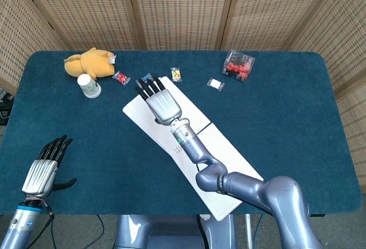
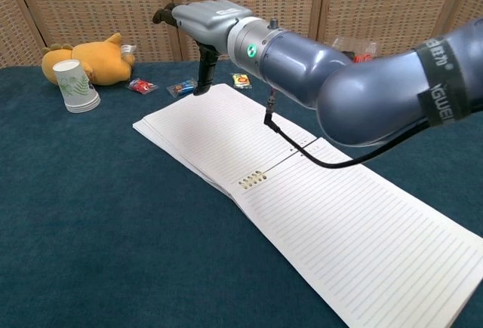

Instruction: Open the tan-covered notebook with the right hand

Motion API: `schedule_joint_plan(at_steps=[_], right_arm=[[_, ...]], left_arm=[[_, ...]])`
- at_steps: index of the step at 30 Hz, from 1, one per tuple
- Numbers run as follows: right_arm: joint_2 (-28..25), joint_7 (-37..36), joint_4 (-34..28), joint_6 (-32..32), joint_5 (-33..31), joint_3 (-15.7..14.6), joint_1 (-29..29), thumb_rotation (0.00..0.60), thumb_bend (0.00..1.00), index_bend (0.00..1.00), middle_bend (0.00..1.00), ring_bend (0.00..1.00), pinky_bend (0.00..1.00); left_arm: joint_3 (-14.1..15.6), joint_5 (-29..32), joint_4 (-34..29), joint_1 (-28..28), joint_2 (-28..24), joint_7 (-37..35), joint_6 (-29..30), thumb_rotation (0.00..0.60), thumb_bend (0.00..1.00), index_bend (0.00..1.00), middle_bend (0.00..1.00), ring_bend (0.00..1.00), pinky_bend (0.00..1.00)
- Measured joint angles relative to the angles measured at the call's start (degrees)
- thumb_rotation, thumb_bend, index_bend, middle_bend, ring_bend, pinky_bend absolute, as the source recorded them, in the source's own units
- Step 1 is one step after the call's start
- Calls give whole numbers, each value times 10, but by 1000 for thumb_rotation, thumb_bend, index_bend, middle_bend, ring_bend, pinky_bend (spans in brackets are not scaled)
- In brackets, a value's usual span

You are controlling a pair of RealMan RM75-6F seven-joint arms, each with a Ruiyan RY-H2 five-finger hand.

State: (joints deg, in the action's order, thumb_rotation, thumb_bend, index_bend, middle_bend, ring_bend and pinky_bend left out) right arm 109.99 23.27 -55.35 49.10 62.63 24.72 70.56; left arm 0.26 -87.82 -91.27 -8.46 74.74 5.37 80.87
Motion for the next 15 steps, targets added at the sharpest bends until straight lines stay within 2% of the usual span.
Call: schedule_joint_plan(at_steps=[7, 10, 15], right_arm=[[-67, 51, -113, 40, -16, -19, -53, 600, 0, 0, 0, 0, 0], [-109, 63, -176, 65, -18, -37, -91, 600, 0, 0, 0, 0, 0], [-192, 64, -270, 132, 4, -89, -179, 600, 0, 0, 0, 0, 0]], left_arm=[[1, -2, 2, 3, 0, -1, 7, 600, 157, 0, 0, 0, 65], [0, -3, 2, 5, 0, 0, 11, 600, 157, 0, 0, 0, 65], [5, -12, 0, 7, 1, 8, 16, 600, 158, 0, 0, 0, 65]])
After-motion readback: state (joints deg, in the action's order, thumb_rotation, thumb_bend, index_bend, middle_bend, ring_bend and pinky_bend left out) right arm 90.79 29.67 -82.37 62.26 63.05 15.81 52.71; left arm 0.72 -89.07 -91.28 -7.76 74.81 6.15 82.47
